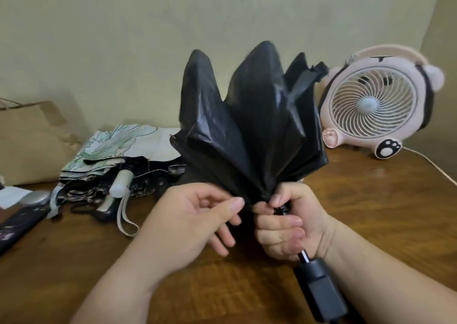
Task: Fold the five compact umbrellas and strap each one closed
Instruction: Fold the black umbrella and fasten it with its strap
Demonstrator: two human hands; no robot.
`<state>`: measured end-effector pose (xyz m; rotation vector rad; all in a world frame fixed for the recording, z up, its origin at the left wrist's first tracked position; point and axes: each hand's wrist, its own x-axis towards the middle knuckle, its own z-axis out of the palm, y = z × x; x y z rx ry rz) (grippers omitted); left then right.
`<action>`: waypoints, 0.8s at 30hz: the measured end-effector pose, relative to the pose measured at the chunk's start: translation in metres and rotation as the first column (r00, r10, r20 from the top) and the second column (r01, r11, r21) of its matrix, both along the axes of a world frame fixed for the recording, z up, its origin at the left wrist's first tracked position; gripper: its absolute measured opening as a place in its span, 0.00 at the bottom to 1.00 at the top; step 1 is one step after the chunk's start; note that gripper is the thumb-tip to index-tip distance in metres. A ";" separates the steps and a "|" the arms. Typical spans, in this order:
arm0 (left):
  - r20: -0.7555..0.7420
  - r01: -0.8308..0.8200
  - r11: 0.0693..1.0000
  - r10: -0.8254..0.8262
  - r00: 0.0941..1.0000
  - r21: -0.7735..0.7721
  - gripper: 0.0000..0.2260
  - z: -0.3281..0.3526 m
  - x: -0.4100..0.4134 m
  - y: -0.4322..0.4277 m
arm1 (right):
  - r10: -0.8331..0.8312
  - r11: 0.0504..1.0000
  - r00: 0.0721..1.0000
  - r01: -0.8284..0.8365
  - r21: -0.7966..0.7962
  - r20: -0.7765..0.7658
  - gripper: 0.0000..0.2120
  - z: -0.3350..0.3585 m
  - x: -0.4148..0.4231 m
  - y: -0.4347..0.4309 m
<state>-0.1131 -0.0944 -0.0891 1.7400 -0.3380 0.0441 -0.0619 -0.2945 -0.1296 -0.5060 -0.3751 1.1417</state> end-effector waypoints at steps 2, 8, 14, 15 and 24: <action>0.023 -0.043 0.999 0.044 0.999 -0.012 0.05 -0.004 0.000 -0.011 | -0.006 1.000 0.998 0.007 -0.020 0.057 0.05 -0.004 0.000 0.003; 0.120 -0.260 0.860 0.231 0.966 0.439 0.21 -0.014 -0.005 -0.013 | -0.028 0.997 0.975 0.044 -0.065 0.219 0.13 -0.009 -0.003 0.010; 0.033 -0.078 0.882 0.071 0.997 0.465 0.10 -0.015 -0.004 -0.007 | 0.021 0.988 0.938 0.033 -0.151 0.345 0.10 -0.010 -0.004 0.012; 0.049 -0.044 0.890 0.025 0.998 0.454 0.10 -0.014 -0.003 0.000 | 0.038 0.985 0.927 0.028 -0.168 0.372 0.12 -0.009 -0.003 0.012; 0.282 0.352 0.915 -0.290 0.915 -0.200 0.08 0.012 0.013 0.099 | -0.078 0.874 0.941 0.224 -0.431 0.330 0.16 0.003 0.003 -0.010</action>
